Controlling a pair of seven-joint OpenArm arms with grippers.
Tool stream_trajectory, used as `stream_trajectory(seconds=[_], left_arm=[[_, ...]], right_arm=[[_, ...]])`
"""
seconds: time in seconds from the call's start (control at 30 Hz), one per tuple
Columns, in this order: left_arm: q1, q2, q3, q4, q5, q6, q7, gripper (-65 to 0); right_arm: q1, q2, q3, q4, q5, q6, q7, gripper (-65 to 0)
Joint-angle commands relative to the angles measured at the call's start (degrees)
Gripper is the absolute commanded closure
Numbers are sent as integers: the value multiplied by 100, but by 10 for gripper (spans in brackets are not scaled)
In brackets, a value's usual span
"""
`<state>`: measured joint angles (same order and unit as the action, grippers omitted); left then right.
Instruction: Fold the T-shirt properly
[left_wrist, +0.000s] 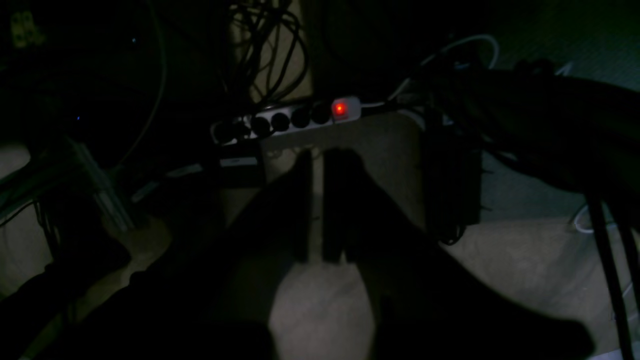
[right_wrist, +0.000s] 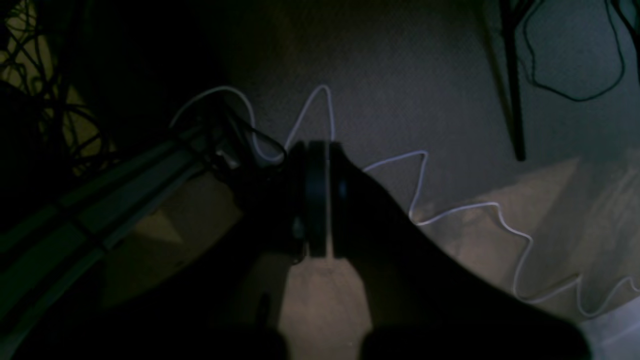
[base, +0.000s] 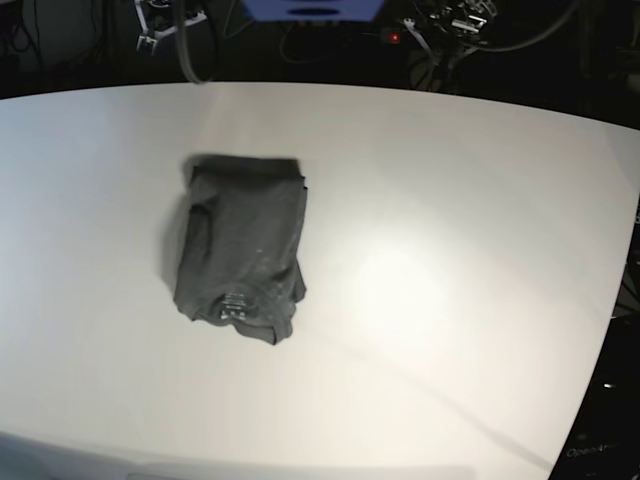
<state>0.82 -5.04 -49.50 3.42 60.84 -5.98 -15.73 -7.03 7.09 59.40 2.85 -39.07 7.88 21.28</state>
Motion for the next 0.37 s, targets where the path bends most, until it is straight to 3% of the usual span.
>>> stream_trajectory(seconds=[0.0, 0.33], left_arm=[[-25, -19, 4, 14, 13, -4, -67, -42], [-34, -10, 4, 14, 13, -13, -67, -42]], right_arm=[[-58, 51, 8, 18, 8, -1, 74, -13], [-67, 60, -28, 18, -1, 8, 74, -10]])
